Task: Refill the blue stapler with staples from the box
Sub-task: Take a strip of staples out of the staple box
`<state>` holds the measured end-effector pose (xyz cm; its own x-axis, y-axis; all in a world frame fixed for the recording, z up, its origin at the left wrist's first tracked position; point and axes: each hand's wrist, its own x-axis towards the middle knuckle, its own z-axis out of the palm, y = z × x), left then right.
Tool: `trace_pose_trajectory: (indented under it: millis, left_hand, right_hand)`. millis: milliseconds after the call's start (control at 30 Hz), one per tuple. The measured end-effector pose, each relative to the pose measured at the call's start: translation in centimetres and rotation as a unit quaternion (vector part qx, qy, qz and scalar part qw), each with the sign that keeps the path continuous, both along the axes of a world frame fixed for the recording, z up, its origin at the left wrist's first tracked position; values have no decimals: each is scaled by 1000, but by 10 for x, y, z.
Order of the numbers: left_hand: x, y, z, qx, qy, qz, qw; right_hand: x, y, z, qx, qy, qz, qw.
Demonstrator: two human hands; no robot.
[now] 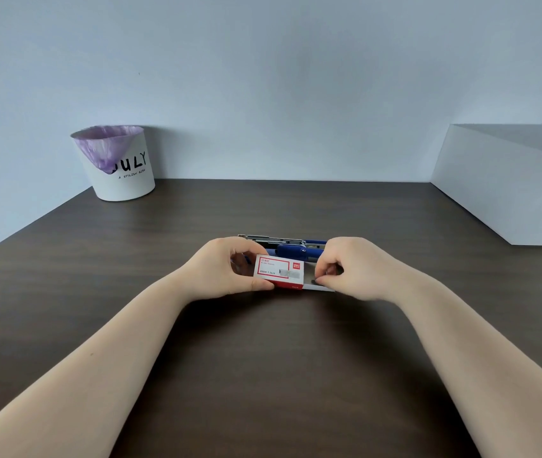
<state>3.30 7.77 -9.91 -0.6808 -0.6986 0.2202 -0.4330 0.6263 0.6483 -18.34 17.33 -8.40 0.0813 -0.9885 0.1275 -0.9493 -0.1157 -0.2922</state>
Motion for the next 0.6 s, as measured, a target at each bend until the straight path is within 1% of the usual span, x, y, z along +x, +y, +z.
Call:
trace_pose_trajectory:
  millis: [100, 200, 267, 433, 500, 600]
  left_hand:
    - [0, 0, 0, 2, 4, 2, 1000]
    - [0, 0, -1, 7, 6, 0, 1000]
    - [0, 0, -1, 6, 6, 0, 1000]
    - [-1, -4, -1, -19, -5, 1, 1000]
    - [-1, -3, -2, -23, -6, 1, 1000]
    - [0, -3, -2, -18, -8, 4, 1000]
  right_hand:
    - [3, -1, -1, -27, 1, 4, 1000]
    - [4, -5, -1, -101, -57, -28, 993]
    - [0, -5, 2, -119, -82, -61, 988]
    - [-8, -2, 3, -33, -66, -132, 989]
    - [-7, -2, 3, -3, -93, -151, 984]
    - [-4, 0, 5, 21, -172, -172, 970]
